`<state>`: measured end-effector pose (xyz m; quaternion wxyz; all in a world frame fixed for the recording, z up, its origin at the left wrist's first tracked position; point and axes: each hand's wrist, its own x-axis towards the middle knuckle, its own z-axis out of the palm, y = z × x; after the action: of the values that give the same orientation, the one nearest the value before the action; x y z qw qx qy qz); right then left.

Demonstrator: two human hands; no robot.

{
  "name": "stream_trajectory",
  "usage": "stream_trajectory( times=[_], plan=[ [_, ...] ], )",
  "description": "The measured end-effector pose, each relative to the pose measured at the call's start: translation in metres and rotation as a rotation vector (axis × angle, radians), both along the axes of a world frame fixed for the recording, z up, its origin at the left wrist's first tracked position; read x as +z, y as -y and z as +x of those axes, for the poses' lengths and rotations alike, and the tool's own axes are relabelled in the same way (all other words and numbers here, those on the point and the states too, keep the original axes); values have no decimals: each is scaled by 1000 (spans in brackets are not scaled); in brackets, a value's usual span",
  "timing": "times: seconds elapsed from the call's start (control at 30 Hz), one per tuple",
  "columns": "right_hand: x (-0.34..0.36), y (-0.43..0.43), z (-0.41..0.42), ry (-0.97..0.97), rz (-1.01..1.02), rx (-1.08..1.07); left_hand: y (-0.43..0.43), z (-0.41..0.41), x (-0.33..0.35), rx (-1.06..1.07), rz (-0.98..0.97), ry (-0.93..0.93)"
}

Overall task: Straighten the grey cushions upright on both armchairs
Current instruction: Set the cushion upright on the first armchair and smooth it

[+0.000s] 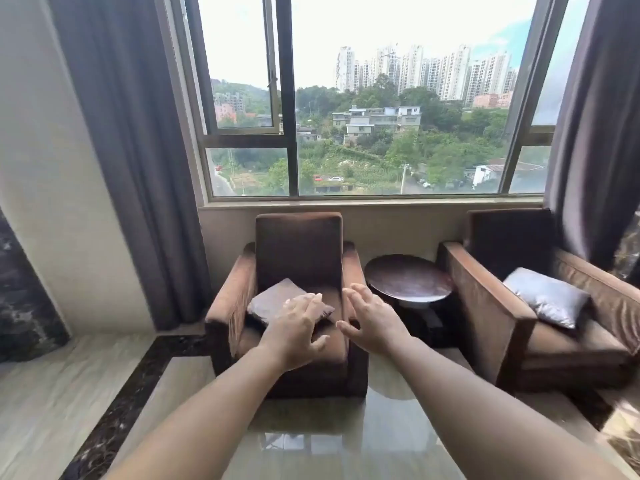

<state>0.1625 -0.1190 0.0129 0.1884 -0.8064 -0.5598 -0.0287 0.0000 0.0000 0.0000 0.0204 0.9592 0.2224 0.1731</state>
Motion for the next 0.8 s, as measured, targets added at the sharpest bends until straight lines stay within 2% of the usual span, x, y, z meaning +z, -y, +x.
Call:
stream_trajectory(
  times=[0.17,0.37,0.53,0.8],
  plan=[
    [-55,15,-18,9,-208,-11,18,-15,-47,-3,-56,-231],
    [-97,23,-32,-4,-342,12,19,-42,-92,54,-149,-370],
    [-118,14,-34,-15,-399,4,-5,-68,-108,129,-233,-406],
    [-129,-35,-45,-31,-440,-29,-76,-99,-109,186,-263,-439]
  ],
)
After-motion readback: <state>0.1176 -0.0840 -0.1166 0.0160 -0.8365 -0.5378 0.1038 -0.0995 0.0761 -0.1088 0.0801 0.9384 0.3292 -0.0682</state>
